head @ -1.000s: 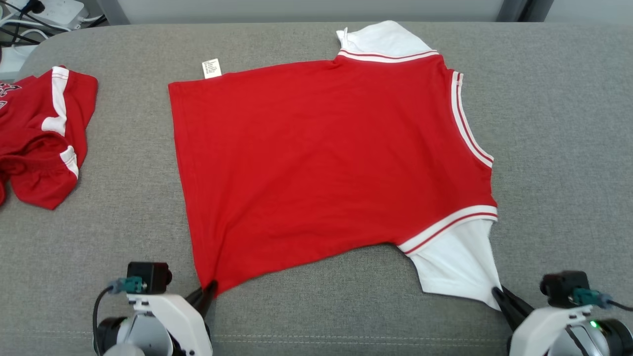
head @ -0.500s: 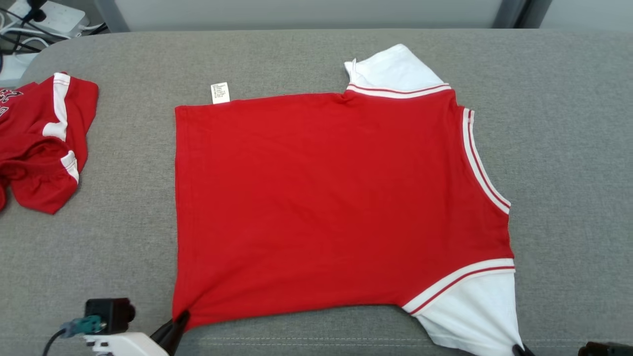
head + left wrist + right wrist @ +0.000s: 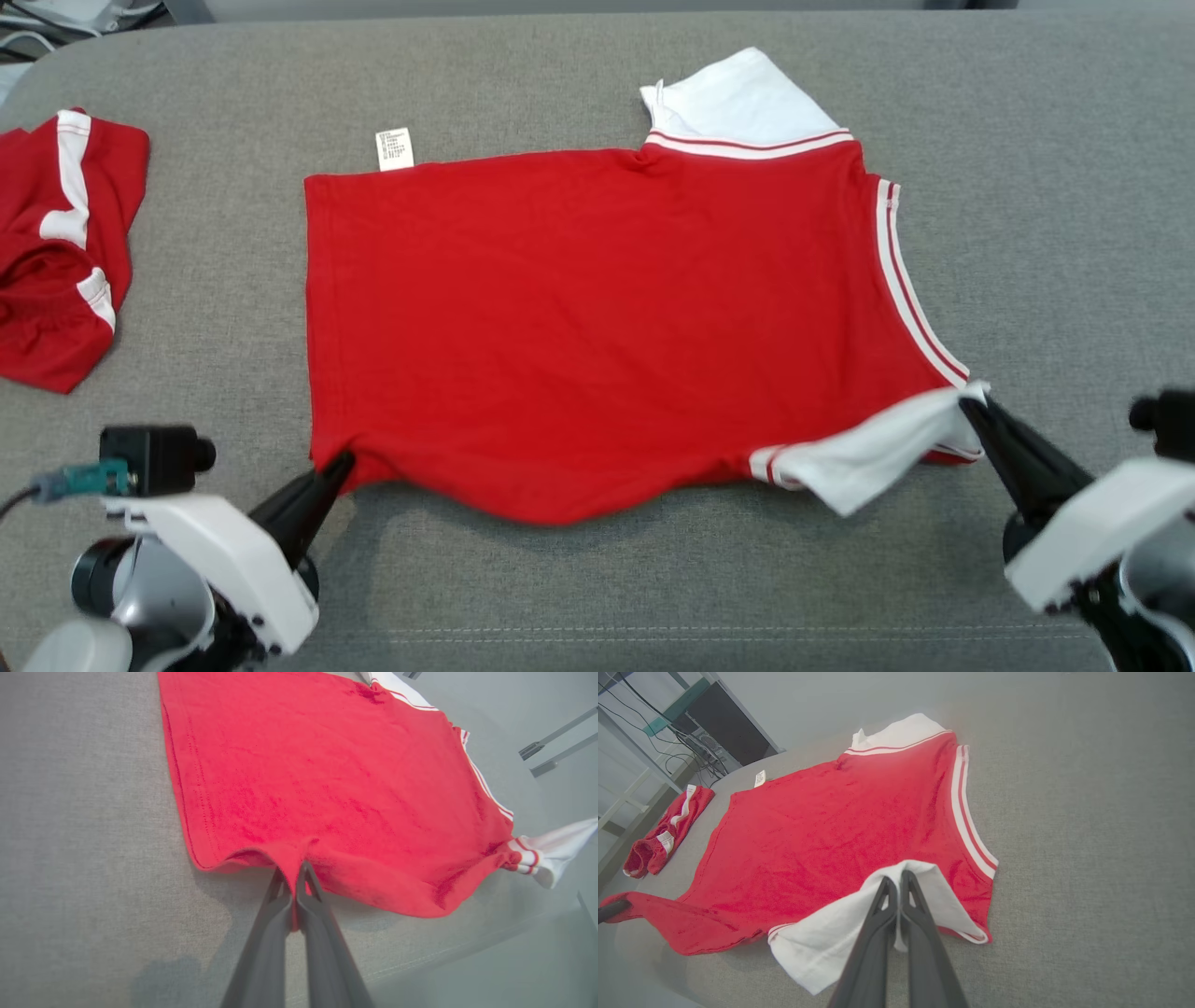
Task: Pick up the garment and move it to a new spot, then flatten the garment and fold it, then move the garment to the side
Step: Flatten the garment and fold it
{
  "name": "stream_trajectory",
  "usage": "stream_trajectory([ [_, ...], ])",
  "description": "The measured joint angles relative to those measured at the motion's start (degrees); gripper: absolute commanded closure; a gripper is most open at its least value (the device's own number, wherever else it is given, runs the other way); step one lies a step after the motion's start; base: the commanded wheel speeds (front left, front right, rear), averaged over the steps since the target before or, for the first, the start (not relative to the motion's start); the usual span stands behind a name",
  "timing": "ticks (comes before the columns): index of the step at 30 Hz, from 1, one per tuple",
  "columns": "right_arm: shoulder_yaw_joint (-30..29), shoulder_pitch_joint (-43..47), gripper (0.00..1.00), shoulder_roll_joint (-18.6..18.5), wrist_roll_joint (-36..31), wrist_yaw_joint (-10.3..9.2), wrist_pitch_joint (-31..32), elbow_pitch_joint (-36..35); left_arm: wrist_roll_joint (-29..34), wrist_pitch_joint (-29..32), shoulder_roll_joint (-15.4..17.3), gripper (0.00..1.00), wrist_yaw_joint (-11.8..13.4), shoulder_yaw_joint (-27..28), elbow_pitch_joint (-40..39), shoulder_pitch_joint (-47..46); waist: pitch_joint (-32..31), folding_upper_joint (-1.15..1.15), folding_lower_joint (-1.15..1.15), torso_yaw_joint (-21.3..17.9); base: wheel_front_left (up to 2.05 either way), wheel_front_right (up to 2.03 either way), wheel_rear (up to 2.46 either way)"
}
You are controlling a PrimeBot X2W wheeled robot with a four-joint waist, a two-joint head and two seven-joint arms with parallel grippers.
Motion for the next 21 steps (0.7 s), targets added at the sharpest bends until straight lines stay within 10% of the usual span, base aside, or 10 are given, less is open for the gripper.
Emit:
stream_trajectory([
  [21,10.79,-32.79,1.0,-4.67,7.55,-0.01,-2.88,33.3,-8.54,-0.56,-7.8,1.0,-7.34,1.0,27.42,-20.88,5.12,0.0,0.0,1.17,0.0,0.0,0.0],
])
